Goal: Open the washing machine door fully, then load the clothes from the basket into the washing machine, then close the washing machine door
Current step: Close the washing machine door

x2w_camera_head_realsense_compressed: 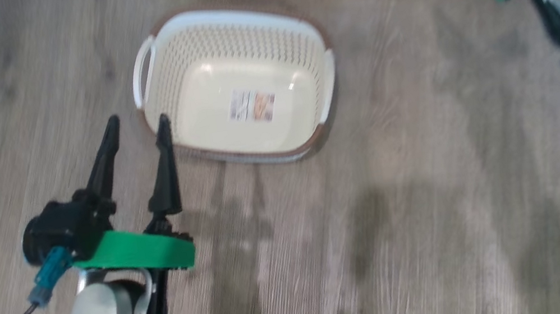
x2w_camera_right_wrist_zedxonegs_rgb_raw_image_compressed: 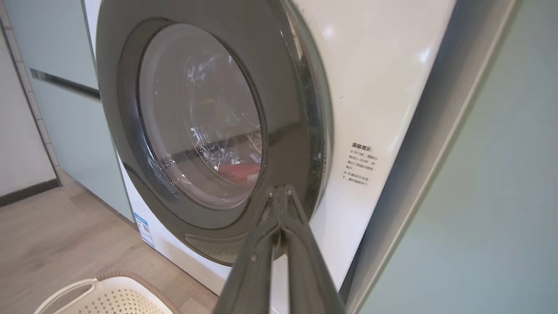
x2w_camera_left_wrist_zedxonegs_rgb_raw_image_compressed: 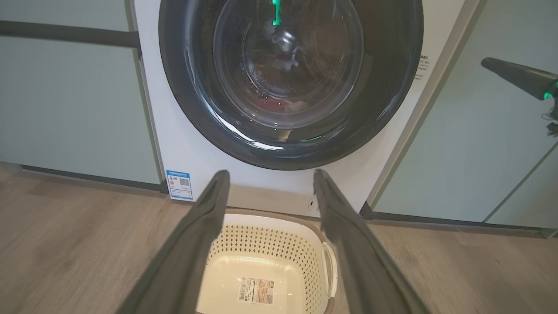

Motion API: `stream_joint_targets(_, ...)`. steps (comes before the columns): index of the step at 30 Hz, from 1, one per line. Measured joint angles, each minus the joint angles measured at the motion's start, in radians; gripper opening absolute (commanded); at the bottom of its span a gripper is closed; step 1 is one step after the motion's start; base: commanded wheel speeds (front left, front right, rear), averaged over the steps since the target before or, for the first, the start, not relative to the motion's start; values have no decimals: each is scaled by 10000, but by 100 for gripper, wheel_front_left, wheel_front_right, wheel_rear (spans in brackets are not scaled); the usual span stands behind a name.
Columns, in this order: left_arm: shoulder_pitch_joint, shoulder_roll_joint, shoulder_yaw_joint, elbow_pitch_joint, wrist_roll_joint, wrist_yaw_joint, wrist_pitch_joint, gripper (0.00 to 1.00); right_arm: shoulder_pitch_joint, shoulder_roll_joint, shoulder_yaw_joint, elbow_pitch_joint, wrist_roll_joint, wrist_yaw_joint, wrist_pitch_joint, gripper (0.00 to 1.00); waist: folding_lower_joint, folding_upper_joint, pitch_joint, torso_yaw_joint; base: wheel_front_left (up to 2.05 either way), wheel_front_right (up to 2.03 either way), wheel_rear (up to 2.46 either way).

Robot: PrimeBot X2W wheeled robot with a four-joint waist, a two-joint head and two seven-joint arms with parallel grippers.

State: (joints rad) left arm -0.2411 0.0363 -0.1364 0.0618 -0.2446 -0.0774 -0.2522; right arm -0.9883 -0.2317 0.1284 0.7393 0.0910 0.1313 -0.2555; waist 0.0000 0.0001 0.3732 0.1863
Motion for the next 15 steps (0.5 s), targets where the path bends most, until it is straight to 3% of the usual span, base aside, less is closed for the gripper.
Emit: stream_joint_targets(15,1003,13,763,56,-10,19,0,100,4794,1354,-1950,-3810,928,-2,0,0,0,0,-1970,-1388,0,0,0)
